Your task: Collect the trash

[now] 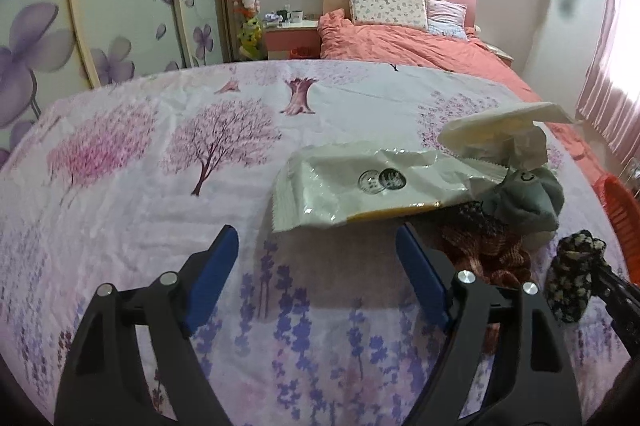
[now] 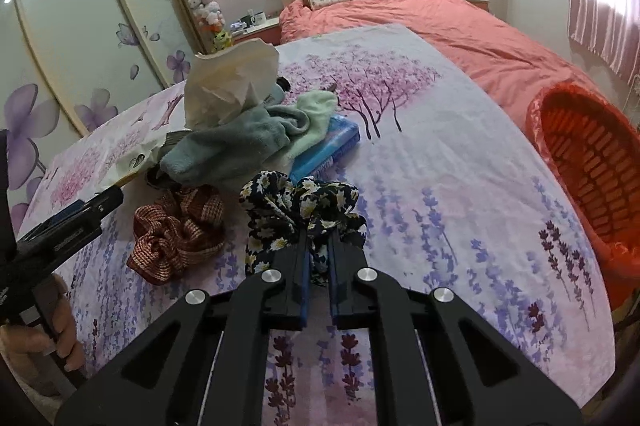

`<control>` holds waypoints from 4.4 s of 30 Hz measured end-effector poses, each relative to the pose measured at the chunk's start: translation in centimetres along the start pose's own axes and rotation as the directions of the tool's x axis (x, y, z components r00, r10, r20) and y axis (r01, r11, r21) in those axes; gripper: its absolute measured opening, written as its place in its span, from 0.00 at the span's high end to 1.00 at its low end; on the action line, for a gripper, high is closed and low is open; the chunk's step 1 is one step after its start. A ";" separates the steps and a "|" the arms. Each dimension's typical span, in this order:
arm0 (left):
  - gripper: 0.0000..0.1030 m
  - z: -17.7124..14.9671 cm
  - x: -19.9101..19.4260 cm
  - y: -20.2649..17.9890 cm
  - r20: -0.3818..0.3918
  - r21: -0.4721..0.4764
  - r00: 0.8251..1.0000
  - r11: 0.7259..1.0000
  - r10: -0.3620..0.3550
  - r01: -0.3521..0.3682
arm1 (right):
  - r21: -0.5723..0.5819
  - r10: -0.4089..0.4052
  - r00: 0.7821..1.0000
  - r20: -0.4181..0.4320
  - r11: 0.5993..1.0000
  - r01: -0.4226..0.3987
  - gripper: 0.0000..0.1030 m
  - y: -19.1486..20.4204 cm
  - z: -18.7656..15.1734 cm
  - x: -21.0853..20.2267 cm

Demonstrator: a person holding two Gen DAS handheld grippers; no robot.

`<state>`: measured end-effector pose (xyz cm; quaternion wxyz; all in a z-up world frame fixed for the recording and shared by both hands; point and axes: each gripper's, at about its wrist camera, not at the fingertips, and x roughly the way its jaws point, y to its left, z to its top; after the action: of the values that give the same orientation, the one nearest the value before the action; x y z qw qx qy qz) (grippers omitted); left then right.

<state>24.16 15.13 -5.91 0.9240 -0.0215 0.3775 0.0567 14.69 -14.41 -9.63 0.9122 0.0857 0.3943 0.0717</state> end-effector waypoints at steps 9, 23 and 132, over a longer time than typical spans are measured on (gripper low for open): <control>0.42 1.2 1.4 -2.9 0.034 0.121 0.999 0.992 0.040 -0.044 | 0.027 0.010 1.000 -0.018 1.000 -0.009 0.93 -0.5 -0.2 0.3; 0.93 2.6 2.1 0.2 -0.037 -0.015 0.993 0.993 -0.116 0.116 | 0.029 0.008 1.000 -0.023 1.000 -0.007 0.93 -0.6 -0.4 0.3; 0.49 4.3 7.5 -3.1 -0.151 0.146 0.987 0.987 -0.045 0.068 | 0.026 0.022 0.999 -0.027 0.999 -0.021 0.93 -1.8 -0.4 -0.1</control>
<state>32.85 13.03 -8.12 0.8938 0.0336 0.4473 0.0000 14.41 -16.20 -10.24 0.9047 0.1006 0.4067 0.0777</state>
